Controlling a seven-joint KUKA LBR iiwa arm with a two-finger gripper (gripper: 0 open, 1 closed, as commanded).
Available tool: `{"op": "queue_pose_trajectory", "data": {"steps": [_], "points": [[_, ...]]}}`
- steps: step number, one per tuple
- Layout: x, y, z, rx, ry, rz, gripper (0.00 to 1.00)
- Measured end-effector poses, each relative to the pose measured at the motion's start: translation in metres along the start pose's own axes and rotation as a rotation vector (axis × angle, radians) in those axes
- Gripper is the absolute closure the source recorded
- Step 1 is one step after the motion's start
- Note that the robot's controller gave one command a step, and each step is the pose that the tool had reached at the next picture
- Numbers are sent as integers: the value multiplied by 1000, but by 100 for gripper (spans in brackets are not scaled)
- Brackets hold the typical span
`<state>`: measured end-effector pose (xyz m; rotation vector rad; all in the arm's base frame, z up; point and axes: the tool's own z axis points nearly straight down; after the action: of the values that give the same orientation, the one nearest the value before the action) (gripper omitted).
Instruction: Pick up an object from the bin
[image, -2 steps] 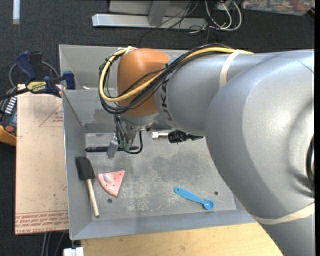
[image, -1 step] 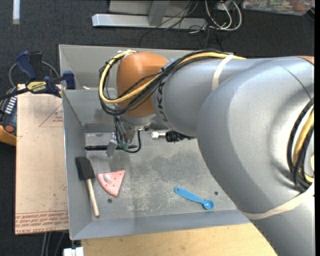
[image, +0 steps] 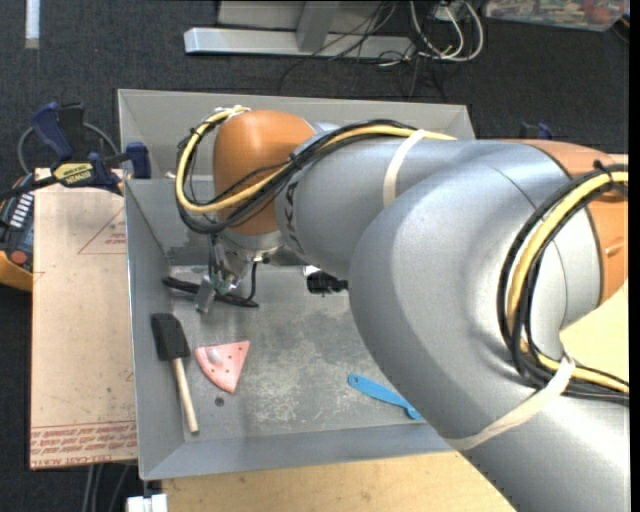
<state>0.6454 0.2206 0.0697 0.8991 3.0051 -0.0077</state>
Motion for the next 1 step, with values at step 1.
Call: {"op": "queue_pose_trajectory", "data": {"steps": [1], "points": [[11, 21, -1, -13, -11, -180, 100]]}}
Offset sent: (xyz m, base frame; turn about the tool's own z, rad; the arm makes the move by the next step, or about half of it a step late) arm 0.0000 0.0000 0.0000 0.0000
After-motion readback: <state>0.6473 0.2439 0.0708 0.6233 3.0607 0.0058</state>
